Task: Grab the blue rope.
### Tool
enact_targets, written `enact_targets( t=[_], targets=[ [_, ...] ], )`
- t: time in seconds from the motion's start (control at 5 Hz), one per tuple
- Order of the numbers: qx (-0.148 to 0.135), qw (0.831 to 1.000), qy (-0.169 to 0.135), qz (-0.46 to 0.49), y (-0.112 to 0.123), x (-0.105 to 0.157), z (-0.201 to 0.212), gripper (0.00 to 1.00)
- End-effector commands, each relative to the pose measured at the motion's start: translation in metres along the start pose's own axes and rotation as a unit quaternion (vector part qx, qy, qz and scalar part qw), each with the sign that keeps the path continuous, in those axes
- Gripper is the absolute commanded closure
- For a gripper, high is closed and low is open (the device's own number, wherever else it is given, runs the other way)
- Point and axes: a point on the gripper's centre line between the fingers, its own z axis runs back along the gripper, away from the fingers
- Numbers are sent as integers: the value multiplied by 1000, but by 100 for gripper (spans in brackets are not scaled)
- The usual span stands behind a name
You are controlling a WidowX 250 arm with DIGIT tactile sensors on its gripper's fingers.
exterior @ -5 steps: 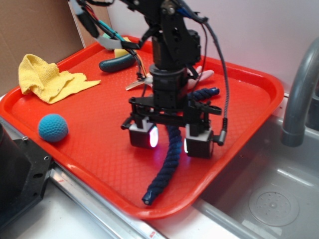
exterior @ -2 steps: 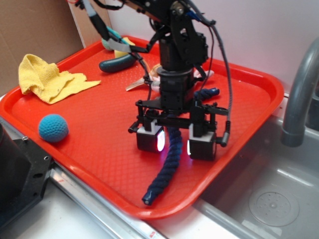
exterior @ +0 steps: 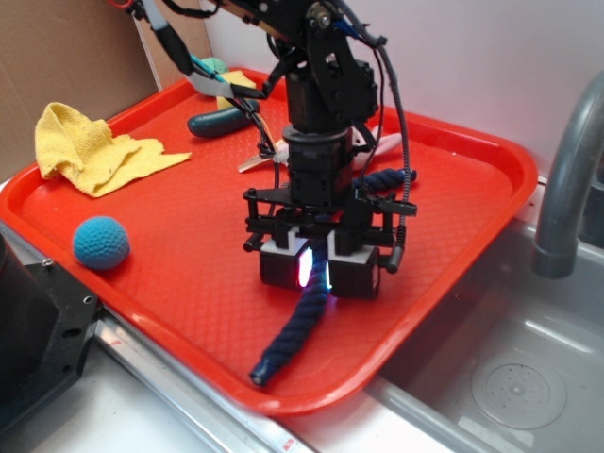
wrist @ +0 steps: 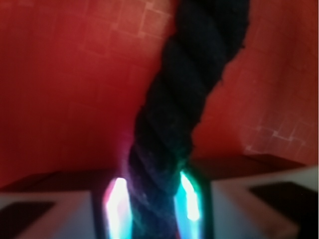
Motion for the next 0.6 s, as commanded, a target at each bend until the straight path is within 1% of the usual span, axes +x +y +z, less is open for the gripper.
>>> enact_targets(
  t=[0.0,0.2,0.4],
  targets=[
    [52,993,-74,-78,-6,9,47,100],
    [74,975,-154,-139,-2,22,105,100],
    [108,961,-194,-164,24,24,160,100]
  ],
)
